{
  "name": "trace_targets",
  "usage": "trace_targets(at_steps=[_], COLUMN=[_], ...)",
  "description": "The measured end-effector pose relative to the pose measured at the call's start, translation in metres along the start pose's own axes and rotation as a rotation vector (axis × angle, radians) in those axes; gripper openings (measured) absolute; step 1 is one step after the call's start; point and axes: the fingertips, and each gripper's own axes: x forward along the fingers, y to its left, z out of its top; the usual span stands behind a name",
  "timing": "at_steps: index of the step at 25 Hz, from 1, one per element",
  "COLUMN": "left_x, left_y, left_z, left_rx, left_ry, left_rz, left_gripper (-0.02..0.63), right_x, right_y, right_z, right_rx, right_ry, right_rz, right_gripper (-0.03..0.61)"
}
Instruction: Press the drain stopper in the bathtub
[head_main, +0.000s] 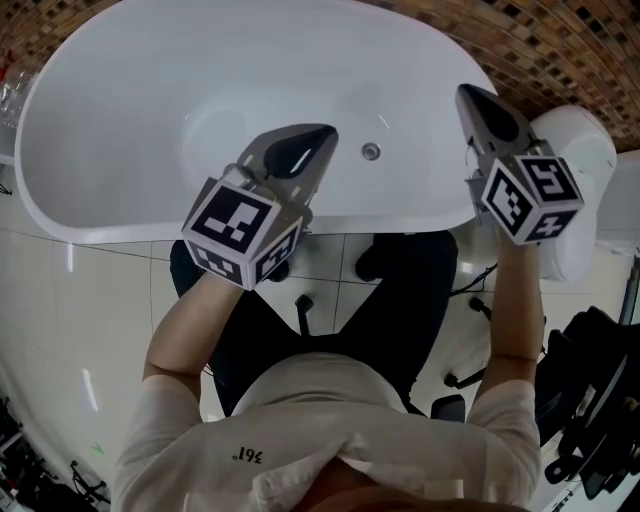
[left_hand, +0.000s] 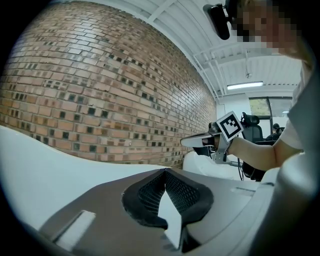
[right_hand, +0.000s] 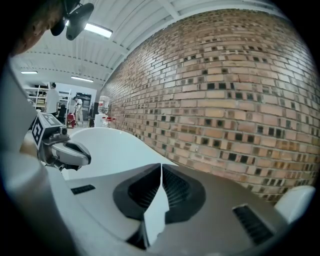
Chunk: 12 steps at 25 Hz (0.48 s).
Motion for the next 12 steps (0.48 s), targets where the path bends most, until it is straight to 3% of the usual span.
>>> trace_targets(at_steps=[12], left_x=[0.032], left_y=[0.023], left_z=[-0.034], left_rx=[-0.007], left_ry=[0.061], left_rz=[0.027], left_gripper=[0.005], right_x=[0.061], right_y=[-0.013], right_z=[-0.04], right_rx=[0.039], right_ry=[0.104], right_rz=[0.046], right_gripper=[0.015])
